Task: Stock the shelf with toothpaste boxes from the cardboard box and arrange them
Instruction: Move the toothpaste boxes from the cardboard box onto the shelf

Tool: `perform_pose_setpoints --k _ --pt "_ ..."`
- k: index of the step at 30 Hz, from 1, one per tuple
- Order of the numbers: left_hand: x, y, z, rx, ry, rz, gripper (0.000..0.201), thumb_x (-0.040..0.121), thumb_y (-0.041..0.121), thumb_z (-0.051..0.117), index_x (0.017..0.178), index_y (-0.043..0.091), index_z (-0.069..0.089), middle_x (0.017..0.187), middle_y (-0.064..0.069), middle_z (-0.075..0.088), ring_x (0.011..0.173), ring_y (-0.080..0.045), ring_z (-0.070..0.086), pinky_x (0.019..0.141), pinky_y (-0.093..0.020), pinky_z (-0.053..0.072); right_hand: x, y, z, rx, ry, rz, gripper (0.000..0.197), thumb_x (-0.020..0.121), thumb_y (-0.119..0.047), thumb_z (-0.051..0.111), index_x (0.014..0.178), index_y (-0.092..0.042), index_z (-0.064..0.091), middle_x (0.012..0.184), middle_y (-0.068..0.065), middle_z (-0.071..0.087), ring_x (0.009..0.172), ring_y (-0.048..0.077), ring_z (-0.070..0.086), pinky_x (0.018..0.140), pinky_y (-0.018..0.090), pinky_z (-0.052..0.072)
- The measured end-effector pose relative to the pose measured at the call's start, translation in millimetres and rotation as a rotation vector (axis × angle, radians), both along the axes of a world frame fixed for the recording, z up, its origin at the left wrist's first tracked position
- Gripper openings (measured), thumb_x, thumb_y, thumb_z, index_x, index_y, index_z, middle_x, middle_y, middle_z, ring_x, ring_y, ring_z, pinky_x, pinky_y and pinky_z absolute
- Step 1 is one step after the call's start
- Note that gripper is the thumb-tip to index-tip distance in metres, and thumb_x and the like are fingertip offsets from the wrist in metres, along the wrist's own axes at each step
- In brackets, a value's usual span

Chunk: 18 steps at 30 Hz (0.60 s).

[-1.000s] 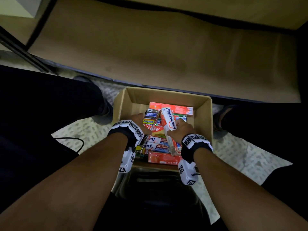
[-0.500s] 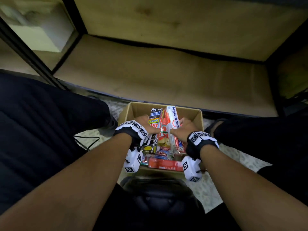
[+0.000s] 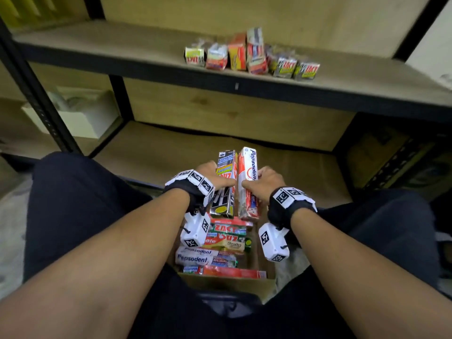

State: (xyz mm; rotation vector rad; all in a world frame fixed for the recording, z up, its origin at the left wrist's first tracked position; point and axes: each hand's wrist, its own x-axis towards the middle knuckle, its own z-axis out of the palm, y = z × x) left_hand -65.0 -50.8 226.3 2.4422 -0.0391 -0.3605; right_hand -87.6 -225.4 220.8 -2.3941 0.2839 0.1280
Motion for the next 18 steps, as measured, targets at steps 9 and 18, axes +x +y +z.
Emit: perform_pose_setpoints --k 9,18 --pt "18 -9 120 -0.103 -0.266 -0.018 0.028 0.081 0.042 0.073 0.071 0.024 0.053 0.067 0.008 0.057 0.058 -0.008 0.052 0.047 -0.023 0.034 19 -1 129 -0.031 -0.233 0.002 0.036 0.078 -0.043 0.075 0.097 -0.014 0.066 0.093 0.003 0.073 0.077 0.018 0.071 0.059 0.029 0.058" --pt "61 10 225 -0.009 -0.512 0.005 0.057 0.075 0.05 0.074 0.119 0.017 0.057 0.106 -0.001 0.063 0.096 -0.021 0.063 0.076 -0.028 0.051 62 -1 234 -0.126 -0.394 0.005 0.037 0.075 -0.048 0.071 0.088 -0.013 0.074 0.08 0.003 0.074 0.074 0.023 0.072 0.07 0.039 0.062"
